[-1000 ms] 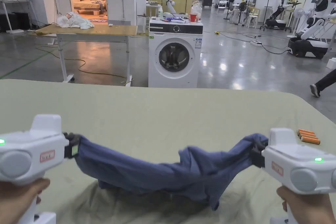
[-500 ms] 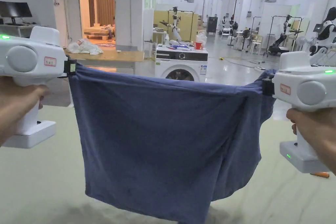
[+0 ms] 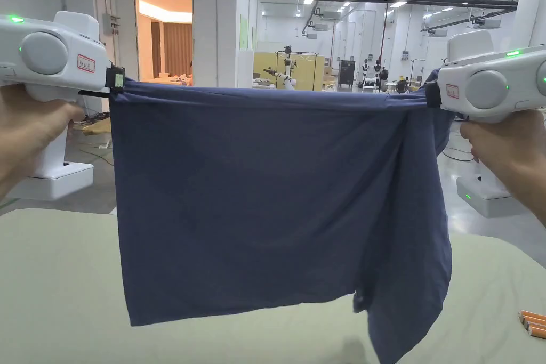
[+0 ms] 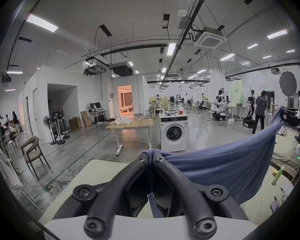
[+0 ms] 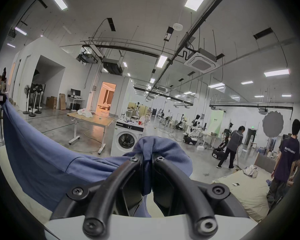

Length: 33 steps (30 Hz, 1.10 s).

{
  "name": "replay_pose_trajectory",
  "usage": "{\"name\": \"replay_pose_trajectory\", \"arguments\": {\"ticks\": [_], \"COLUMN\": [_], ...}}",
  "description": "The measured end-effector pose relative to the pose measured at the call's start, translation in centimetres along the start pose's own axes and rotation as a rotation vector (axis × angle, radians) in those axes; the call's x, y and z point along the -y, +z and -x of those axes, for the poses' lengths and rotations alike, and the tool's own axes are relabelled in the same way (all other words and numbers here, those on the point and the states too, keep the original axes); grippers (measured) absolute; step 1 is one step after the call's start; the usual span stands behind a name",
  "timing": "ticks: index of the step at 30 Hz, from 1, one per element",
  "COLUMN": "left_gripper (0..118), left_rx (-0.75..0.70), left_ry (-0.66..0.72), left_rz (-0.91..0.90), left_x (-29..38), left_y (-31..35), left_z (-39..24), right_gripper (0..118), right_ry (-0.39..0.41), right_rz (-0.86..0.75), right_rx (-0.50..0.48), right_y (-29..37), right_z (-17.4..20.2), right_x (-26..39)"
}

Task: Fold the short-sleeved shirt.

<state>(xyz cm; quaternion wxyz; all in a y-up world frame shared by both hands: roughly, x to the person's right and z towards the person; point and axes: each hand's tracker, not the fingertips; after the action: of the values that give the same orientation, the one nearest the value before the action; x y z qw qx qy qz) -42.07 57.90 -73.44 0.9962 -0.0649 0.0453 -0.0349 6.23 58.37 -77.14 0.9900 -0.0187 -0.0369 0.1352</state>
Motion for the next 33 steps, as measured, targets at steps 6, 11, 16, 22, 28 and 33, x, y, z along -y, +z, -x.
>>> {"name": "replay_pose_trajectory", "arguments": {"ticks": [6,11,16,22,28,33], "left_gripper": [0,0,0,0,0,0], "left_rx": [0.015,0.044,0.081,0.113,0.151,0.140], "left_ry": [-0.010,0.014,0.078,0.119,0.172,0.198], "left_rz": [0.048,0.135,0.205,0.294,0.362,0.349], "left_x": [4.4,12.1,20.4,28.5,32.7,33.3], "left_y": [-0.4,0.6,4.2,9.5,14.8,18.8], "left_z": [-0.7,-0.8,-0.2,1.0,2.2,2.3], "right_gripper": [7,7,7,7,7,7], "right_ry": [0.028,0.051,0.101,0.067,0.019,-0.009], "right_rz": [0.035,0.110,0.167,0.252,0.306,0.309], "right_rx": [-0.015,-0.059,-0.110,-0.155,-0.186,-0.179], "right_y": [0.2,2.5,7.1,13.0,19.1,24.0], "right_z": [1.3,2.8,4.1,4.5,4.6,4.5], "right_x": [5.1,12.0,18.5,24.4,27.6,27.9]}}
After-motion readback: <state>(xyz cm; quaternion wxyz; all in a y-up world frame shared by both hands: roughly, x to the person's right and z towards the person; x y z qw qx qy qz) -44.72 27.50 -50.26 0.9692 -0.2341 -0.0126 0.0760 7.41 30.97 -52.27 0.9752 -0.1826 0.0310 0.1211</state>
